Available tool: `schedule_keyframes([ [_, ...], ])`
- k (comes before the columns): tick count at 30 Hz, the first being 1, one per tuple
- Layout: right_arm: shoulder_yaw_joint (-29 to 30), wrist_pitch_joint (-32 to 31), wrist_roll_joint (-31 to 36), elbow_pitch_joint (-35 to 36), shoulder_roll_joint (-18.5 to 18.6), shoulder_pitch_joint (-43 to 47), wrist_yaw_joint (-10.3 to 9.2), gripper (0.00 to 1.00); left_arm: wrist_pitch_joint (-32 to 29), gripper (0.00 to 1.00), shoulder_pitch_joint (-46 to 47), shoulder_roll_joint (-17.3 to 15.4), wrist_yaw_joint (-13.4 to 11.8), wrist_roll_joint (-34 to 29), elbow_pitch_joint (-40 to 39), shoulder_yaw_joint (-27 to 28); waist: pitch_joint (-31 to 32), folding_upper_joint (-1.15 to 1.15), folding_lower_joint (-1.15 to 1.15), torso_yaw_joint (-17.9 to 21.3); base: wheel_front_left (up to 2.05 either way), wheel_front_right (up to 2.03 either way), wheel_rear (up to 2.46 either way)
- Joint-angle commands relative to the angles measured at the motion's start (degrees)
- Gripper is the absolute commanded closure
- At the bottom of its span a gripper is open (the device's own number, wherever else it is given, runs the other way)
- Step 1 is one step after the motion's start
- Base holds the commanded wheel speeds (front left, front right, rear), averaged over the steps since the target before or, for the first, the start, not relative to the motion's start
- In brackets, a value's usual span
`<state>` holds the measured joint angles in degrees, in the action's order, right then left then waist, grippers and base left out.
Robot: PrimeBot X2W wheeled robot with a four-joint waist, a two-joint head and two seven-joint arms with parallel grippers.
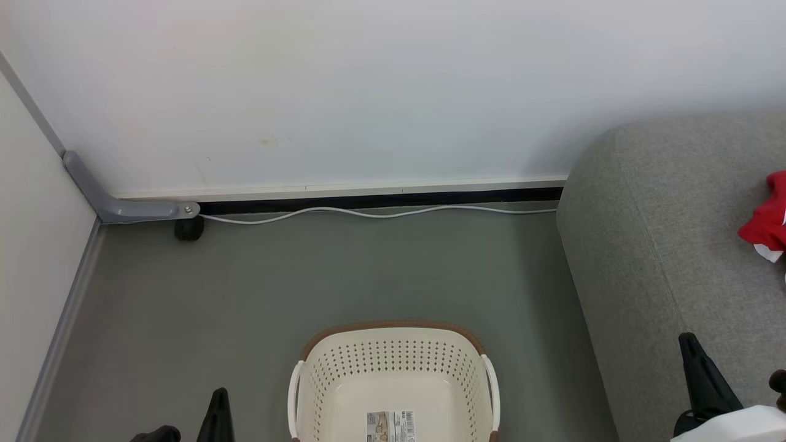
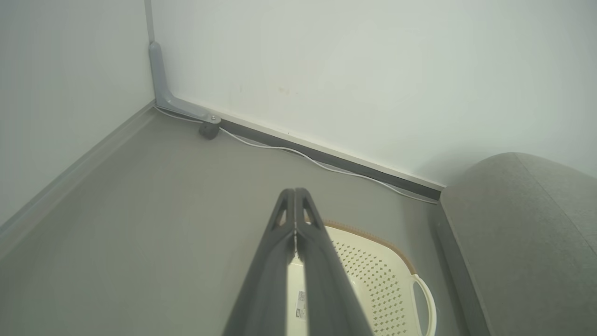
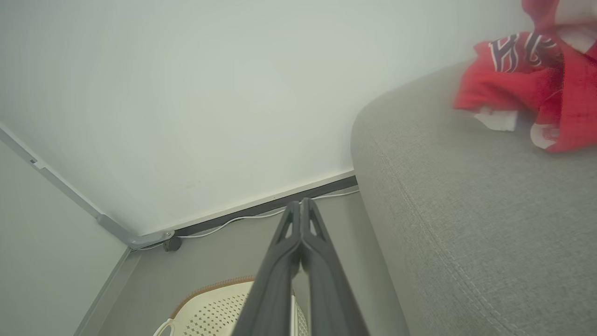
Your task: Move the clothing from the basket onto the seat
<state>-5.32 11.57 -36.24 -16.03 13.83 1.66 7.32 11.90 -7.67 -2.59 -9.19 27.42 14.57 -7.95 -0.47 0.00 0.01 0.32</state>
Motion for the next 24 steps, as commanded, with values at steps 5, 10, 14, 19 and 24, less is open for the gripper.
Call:
schedule_keyframes([
  [5, 1.2, -1.1, -3.8, 1.3, 0.3, -2.6, 0.03, 1.00, -0.8, 1.00, 3.3, -0.6, 1.3, 4.3, -1.1, 1.3, 0.0, 0.00, -0.01, 0.0, 0.00, 0.00, 0.00],
  [10, 1.7, -1.9, -6.4, 1.3, -0.2, -2.9, 0.04, 1.00, -1.6, 1.00, 3.8, -0.7, 2.1, 7.5, -1.0, 1.7, 0.0, 0.00, -0.01, 0.0, 0.00, 0.00, 0.00],
  [14, 2.2, -2.8, -9.1, 1.4, -0.8, -3.1, 0.05, 1.00, -2.3, 1.00, 4.3, -0.9, 2.8, 10.7, -1.0, 2.2, 0.0, 0.00, -0.01, -0.1, 0.00, 0.00, 0.00],
  [19, 2.7, -3.6, -11.7, 1.4, -1.3, -3.4, 0.05, 1.00, -3.1, 1.00, 4.9, -1.0, 3.6, 13.9, -1.1, 2.7, 0.1, 0.00, -0.01, -0.1, 0.00, 0.00, 0.00],
  [24, 3.1, -4.3, -13.9, 1.4, -1.8, -3.6, 0.06, 1.00, -3.7, 1.00, 5.3, -1.0, 4.2, 16.4, -1.1, 3.2, 0.1, 0.00, -0.01, -0.1, 0.00, 0.00, 0.00],
])
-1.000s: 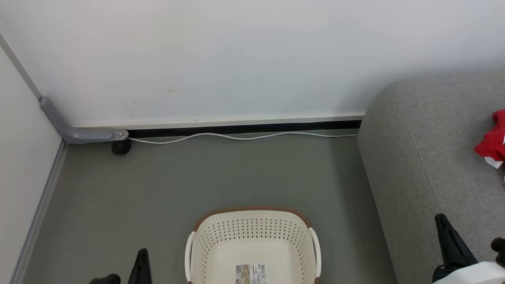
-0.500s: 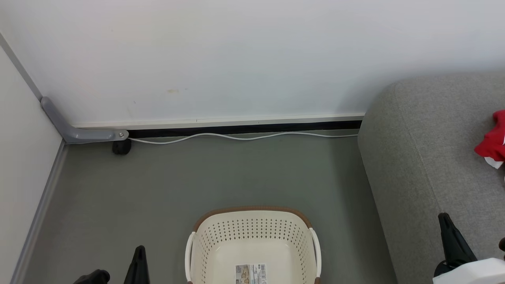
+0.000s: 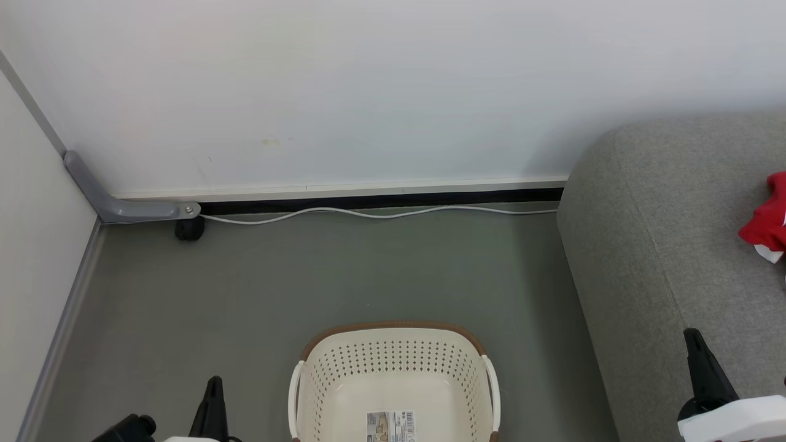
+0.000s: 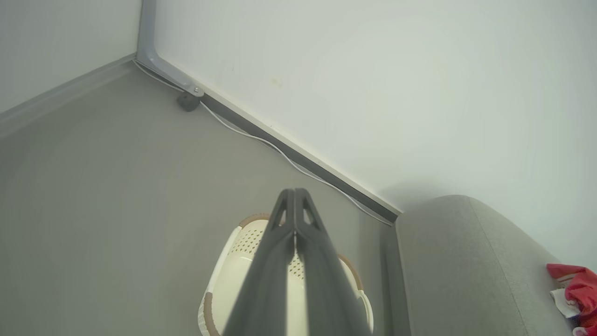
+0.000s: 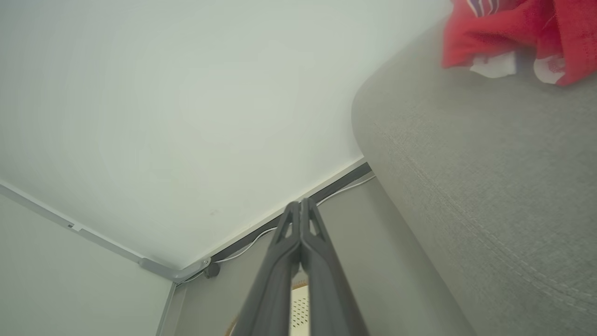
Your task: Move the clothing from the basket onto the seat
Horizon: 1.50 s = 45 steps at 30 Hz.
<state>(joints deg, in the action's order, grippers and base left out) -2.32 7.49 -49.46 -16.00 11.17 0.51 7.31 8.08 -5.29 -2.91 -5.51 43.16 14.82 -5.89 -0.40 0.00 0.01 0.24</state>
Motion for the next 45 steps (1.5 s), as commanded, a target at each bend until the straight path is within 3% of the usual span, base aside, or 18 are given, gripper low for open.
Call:
schedule_keyframes([
  [1, 0.2, -0.4, -1.2, 1.4, 0.8, -2.5, 0.07, 1.00, 0.0, 1.00, 3.0, -0.7, 0.7, 1.3, -1.3, 1.2, 0.0, 0.00, -0.01, 0.0, 0.00, 0.00, 0.00],
  [45, 4.8, -7.6, -23.9, 1.7, -4.0, -4.8, 0.13, 1.00, -7.0, 1.00, 7.5, -1.1, 7.4, 28.1, -1.1, 6.2, 0.1, 0.00, -0.01, -0.1, 0.00, 0.00, 0.00],
])
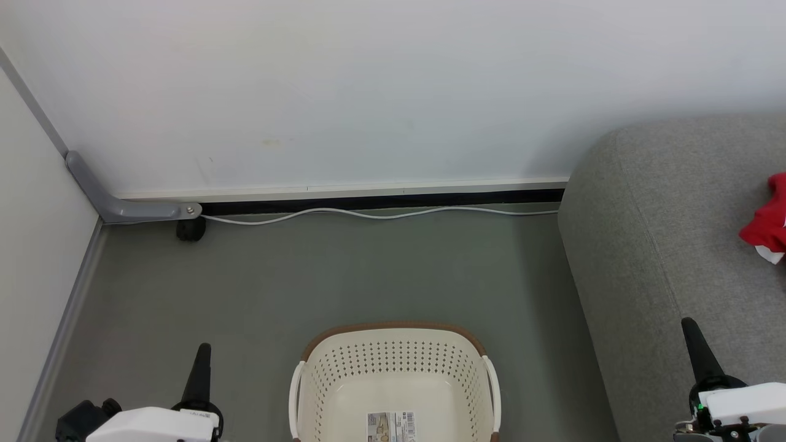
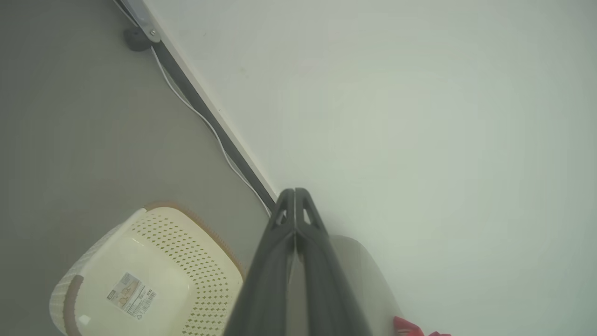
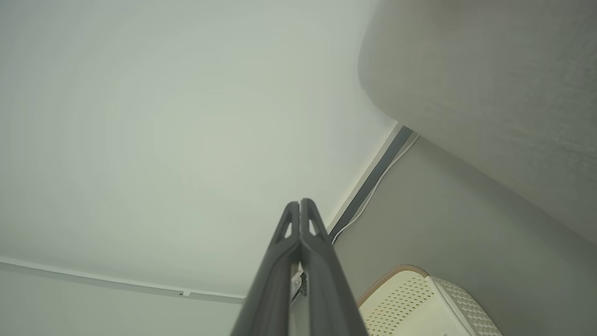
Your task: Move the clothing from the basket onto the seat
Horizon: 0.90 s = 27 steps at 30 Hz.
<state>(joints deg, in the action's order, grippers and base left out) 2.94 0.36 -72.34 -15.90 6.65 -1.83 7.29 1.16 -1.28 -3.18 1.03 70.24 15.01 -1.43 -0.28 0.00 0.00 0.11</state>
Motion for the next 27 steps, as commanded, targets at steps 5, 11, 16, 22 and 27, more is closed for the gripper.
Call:
schedule_keyframes([
  [5, 0.0, -1.3, -3.6, 1.7, -0.1, -2.7, 0.16, 1.00, -0.9, 1.00, 4.0, -0.9, 1.6, 4.1, -1.2, 2.3, 0.0, 0.00, 0.00, 0.0, 0.00, 0.00, 0.00],
  [11, 0.7, -2.4, -6.8, 1.7, -0.7, -3.0, 0.17, 1.00, -2.0, 1.00, 4.7, -0.9, 2.6, 7.8, -1.2, 3.1, 0.0, 0.00, 0.00, 0.0, 0.00, 0.00, 0.00],
  [16, 1.2, -3.2, -9.4, 1.7, -1.3, -3.3, 0.17, 1.00, -2.8, 1.00, 5.2, -0.9, 3.3, 10.9, -1.2, 3.7, 0.0, 0.00, 0.00, 0.0, 0.00, 0.00, 0.00],
  [22, 1.8, -4.2, -12.5, 1.8, -2.0, -3.6, 0.18, 1.00, -3.9, 1.00, 5.8, -0.9, 4.3, 14.6, -1.1, 4.5, 0.1, 0.00, 0.00, -0.1, 0.00, 0.00, 0.00],
  [27, 2.4, -5.1, -15.2, 1.8, -2.5, -3.8, 0.19, 1.00, -4.7, 1.00, 6.4, -0.9, 5.0, 17.7, -1.1, 5.1, 0.1, 0.00, 0.00, -0.1, 0.00, 0.00, 0.00],
])
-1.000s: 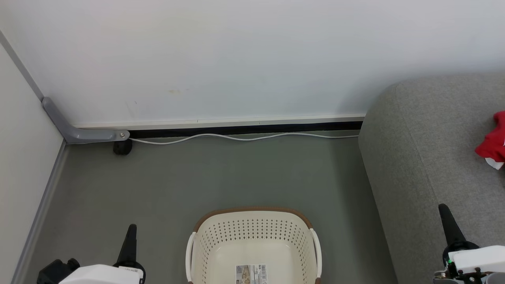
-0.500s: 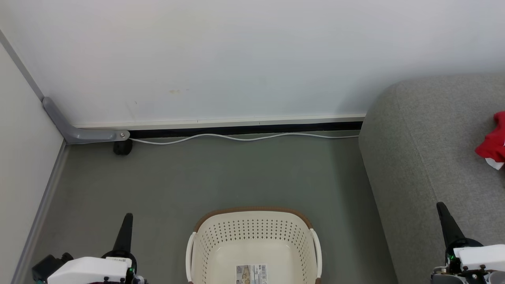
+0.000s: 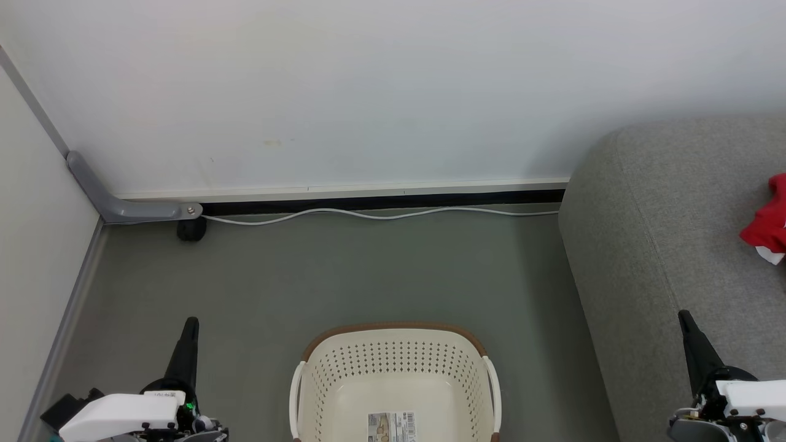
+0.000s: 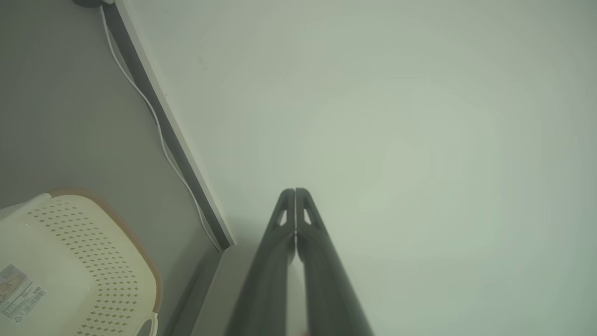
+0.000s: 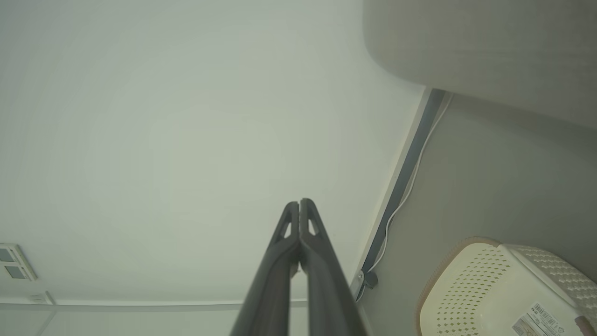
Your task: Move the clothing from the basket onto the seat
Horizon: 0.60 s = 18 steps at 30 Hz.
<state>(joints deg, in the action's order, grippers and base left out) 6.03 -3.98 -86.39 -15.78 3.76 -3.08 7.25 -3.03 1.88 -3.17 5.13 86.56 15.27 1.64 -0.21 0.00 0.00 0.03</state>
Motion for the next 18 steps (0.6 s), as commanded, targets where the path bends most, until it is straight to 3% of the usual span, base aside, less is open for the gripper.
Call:
schedule_keyframes([
  [1, -0.6, -0.9, -1.6, 1.7, 0.2, -2.6, 0.23, 1.00, -0.7, 1.00, 3.3, -0.9, 1.1, 2.0, -1.3, 2.2, 0.0, 0.00, 0.00, 0.0, 0.00, 0.00, 0.00],
  [8, 0.3, -2.3, -5.9, 1.8, -0.7, -3.1, 0.24, 1.00, -2.1, 1.00, 4.1, -0.9, 2.3, 6.9, -1.3, 3.2, 0.0, 0.00, 0.00, 0.0, 0.00, 0.00, 0.00],
  [18, 0.3, -2.4, -5.9, 1.8, -0.7, -3.1, 0.24, 1.00, -2.3, 1.00, 4.2, -0.8, 2.4, 6.8, -1.3, 3.4, 0.0, 0.00, 0.00, 0.0, 0.00, 0.00, 0.00],
])
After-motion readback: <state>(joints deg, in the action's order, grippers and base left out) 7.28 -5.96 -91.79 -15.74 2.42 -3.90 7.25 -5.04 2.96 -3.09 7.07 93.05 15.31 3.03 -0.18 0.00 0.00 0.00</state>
